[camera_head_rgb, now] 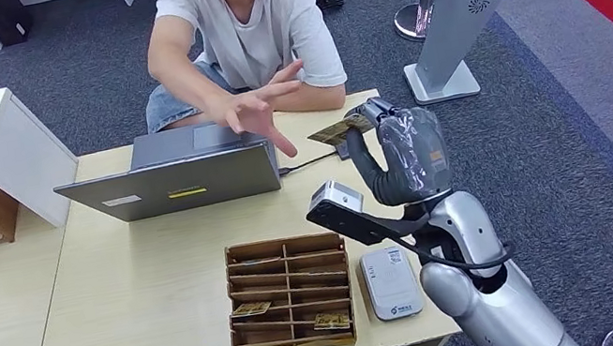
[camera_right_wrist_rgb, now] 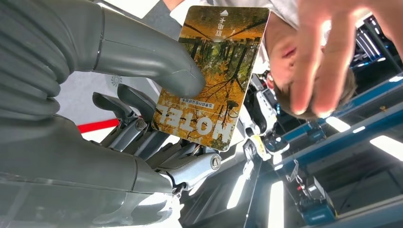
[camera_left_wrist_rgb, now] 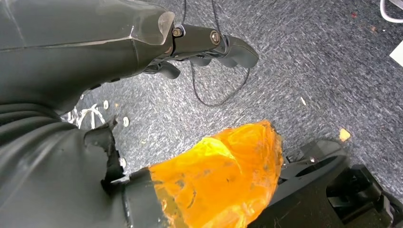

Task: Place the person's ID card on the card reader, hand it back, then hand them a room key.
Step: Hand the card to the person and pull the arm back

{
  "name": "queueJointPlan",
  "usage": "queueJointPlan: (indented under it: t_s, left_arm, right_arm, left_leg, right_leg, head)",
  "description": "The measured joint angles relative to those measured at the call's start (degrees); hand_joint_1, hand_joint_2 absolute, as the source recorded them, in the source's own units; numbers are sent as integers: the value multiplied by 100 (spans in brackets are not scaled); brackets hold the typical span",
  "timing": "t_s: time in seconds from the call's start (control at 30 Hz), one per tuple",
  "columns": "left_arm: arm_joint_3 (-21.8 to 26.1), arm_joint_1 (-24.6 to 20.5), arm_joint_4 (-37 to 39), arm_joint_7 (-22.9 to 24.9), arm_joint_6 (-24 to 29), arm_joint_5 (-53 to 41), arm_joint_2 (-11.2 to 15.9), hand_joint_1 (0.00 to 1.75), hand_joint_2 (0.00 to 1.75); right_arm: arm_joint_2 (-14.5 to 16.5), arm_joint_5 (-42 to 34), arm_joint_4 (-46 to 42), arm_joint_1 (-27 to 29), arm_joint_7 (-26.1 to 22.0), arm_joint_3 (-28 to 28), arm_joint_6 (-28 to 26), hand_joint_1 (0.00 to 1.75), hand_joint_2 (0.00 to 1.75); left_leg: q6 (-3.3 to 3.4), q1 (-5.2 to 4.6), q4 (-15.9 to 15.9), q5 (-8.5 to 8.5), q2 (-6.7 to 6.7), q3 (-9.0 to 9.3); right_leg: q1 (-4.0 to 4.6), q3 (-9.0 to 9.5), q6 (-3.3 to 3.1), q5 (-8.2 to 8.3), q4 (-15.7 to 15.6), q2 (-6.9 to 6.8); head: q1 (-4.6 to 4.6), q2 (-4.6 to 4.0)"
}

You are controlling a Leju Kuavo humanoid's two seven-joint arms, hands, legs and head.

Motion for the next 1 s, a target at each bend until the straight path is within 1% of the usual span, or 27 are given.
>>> queueJointPlan:
  t_s: [0.27, 0.5, 0.63, 0.67, 0.7, 0.8, 0.83, 0.9, 1.0]
  left_arm:
    - [-91, -43, -4, 51, -58, -75, 0, 0, 0]
    - [-93, -69, -4, 53, -73, -87, -2, 0, 0]
    - [-93, -70, -4, 54, -73, -87, -2, 0, 0]
    - [-93, -70, -4, 54, -73, -87, -2, 0, 0]
    - [-93, -70, -4, 54, -73, -87, -2, 0, 0]
    - [-93, -70, -4, 54, -73, -87, -2, 0, 0]
    - [-93, -70, -4, 54, -73, -87, -2, 0, 0]
    - [-93, -70, -4, 54, -73, -90, -2, 0, 0]
    - [-93, -70, -4, 56, -73, -97, -2, 0, 0]
  right_arm:
    - [164, -93, 345, -253, 163, 88, 156, 175, 175]
    - [243, -159, 525, -340, 216, 186, 281, 175, 175]
    - [250, -220, 585, -363, 241, 267, 346, 138, 175]
    - [252, -230, 595, -369, 242, 285, 355, 138, 175]
    - [253, -233, 605, -375, 245, 304, 362, 134, 175]
    - [254, -237, 628, -393, 252, 349, 368, 31, 175]
    - [254, -240, 633, -396, 253, 360, 373, 1, 175]
    - [254, -260, 640, -402, 261, 379, 408, 0, 175]
    - [254, -294, 647, -422, 290, 402, 456, 0, 44]
  left_leg:
    - [0, 0, 0, 0, 0, 0]
    - [0, 0, 0, 0, 0, 0]
    - [0, 0, 0, 0, 0, 0]
    - [0, 0, 0, 0, 0, 0]
    - [0, 0, 0, 0, 0, 0]
    - [0, 0, 0, 0, 0, 0]
    - [0, 0, 0, 0, 0, 0]
    - [0, 0, 0, 0, 0, 0]
    - [0, 0, 0, 0, 0, 0]
  right_leg:
    - [0, 0, 0, 0, 0, 0]
    - [0, 0, 0, 0, 0, 0]
    - [0, 0, 0, 0, 0, 0]
    - [0, 0, 0, 0, 0, 0]
    - [0, 0, 0, 0, 0, 0]
    - [0, 0, 0, 0, 0, 0]
    - [0, 0, 0, 0, 0, 0]
    - [0, 0, 0, 0, 0, 0]
    - [0, 0, 0, 0, 0, 0]
  head:
    - [1, 0]
    - [0, 0]
    - [0, 0]
    - [0, 0]
    - [-1, 0]
    - [0, 0]
    - [0, 0]
    - [0, 0]
    - [1, 0]
